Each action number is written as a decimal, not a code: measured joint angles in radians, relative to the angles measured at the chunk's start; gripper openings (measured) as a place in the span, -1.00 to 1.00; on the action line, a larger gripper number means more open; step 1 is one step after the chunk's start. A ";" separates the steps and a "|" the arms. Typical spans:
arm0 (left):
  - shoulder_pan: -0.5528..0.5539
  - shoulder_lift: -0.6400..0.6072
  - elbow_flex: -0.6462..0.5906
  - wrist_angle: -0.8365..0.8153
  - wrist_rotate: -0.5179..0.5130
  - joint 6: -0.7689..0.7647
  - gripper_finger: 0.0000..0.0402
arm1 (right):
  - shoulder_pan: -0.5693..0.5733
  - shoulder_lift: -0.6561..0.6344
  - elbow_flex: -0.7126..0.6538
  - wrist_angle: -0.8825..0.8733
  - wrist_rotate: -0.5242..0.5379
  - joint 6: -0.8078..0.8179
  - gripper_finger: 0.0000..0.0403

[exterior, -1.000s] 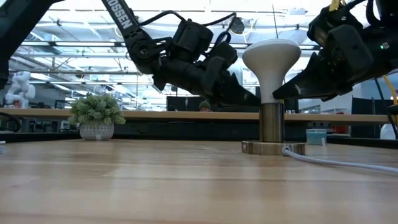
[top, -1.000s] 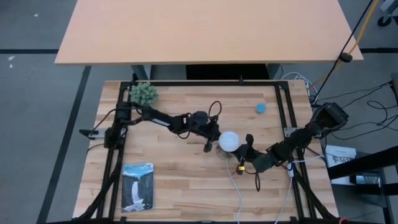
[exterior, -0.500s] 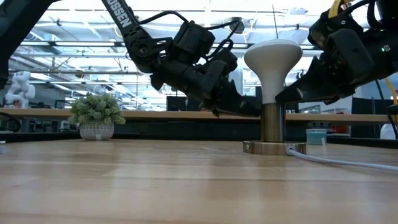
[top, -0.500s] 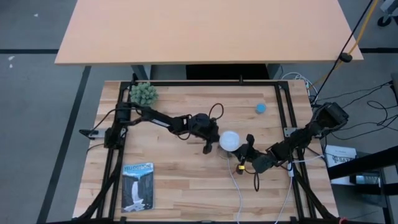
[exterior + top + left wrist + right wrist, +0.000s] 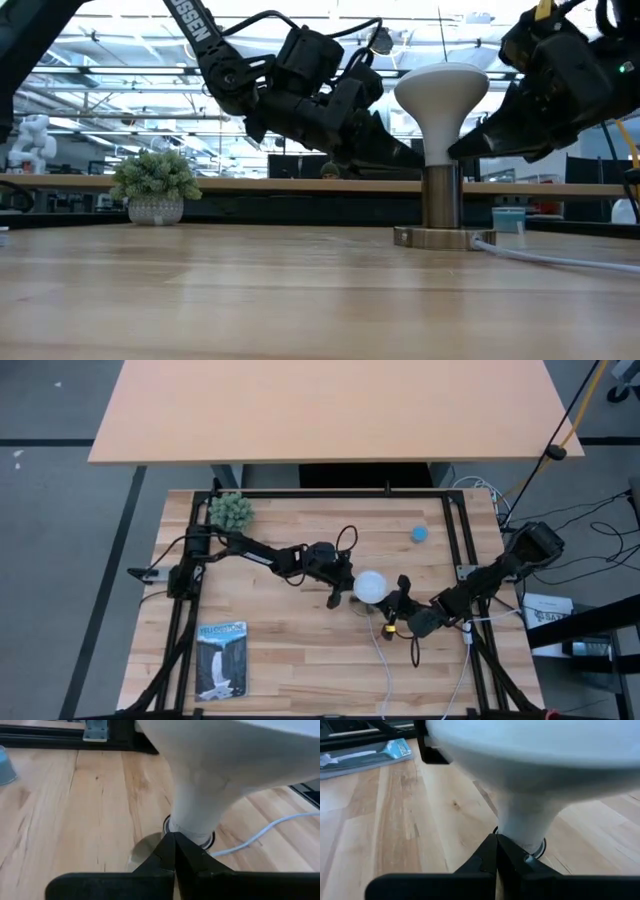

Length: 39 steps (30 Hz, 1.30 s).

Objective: Screw lightbulb
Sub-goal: Remove the lightbulb from the desk lamp

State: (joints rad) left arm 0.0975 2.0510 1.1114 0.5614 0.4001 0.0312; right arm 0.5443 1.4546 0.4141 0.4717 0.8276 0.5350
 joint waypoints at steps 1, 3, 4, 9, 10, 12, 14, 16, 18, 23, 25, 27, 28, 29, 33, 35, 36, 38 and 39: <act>0.000 0.000 0.000 -0.004 0.000 -0.005 -1.00 | 0.002 -0.018 0.000 -0.024 0.002 0.007 -1.00; -0.002 -0.001 0.000 -0.007 0.000 -0.023 -1.00 | 0.007 -0.058 0.000 -0.097 0.004 0.037 -1.00; -0.002 -0.001 0.000 -0.008 0.000 -0.026 -1.00 | 0.009 -0.081 0.000 -0.144 0.007 0.058 -1.00; -0.006 -0.002 0.000 -0.010 0.005 -0.030 -1.00 | 0.008 -0.180 0.000 -0.357 0.012 0.166 -1.00; -0.008 -0.007 0.000 -0.018 0.008 -0.030 -1.00 | 0.008 -0.196 0.000 -0.401 0.011 0.191 -1.00; -0.017 -0.017 0.000 -0.036 0.002 -0.018 -1.00 | 0.008 -0.222 0.000 -0.460 0.007 0.247 -1.00; -0.025 -0.029 0.000 -0.056 -0.035 0.011 -1.00 | 0.015 -0.240 0.000 -0.454 -0.030 0.253 -1.00; -0.025 -0.038 0.000 -0.060 -0.072 0.030 -1.00 | 0.025 -0.250 0.000 -0.387 -0.099 0.202 -1.00; -0.015 -0.039 0.000 -0.044 -0.080 0.030 -1.00 | 0.029 -0.252 0.000 -0.313 -0.148 0.146 -1.00; -0.018 -0.039 0.000 -0.039 -0.075 0.027 -1.00 | 0.015 -0.232 0.000 -0.226 -0.144 0.061 -1.00; -0.029 -0.039 -0.001 -0.026 -0.070 0.027 -1.00 | -0.006 -0.216 0.000 -0.207 -0.147 0.055 -1.00; -0.039 -0.038 -0.001 -0.013 -0.072 0.029 -1.00 | -0.023 -0.195 0.000 -0.191 -0.153 0.055 -1.00; -0.042 -0.038 -0.001 -0.010 -0.073 0.037 -1.00 | -0.029 -0.185 0.000 -0.184 -0.155 0.053 -1.00; -0.046 -0.038 -0.001 -0.010 -0.078 0.050 -1.00 | -0.034 -0.176 0.000 -0.184 -0.160 0.053 -1.00; -0.057 -0.038 -0.001 -0.010 -0.084 0.065 -1.00 | -0.038 -0.154 0.000 -0.188 -0.160 0.057 -1.00; -0.058 -0.038 -0.001 -0.014 -0.084 0.061 -1.00 | -0.036 -0.153 0.000 -0.193 -0.124 0.060 -1.00; -0.058 -0.038 -0.001 -0.020 -0.084 0.061 -1.00 | -0.036 -0.153 0.000 -0.196 -0.103 0.064 -1.00; -0.058 -0.038 -0.001 -0.031 -0.084 0.060 -1.00 | -0.036 -0.153 0.000 -0.205 -0.066 0.070 -1.00; -0.058 -0.038 -0.001 -0.036 -0.083 0.057 -1.00 | -0.037 -0.153 0.000 -0.210 -0.054 0.071 -1.00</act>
State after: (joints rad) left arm 0.0395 2.0129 1.1107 0.5253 0.3172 0.0878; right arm 0.5076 1.3018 0.4137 0.2619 0.7733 0.6055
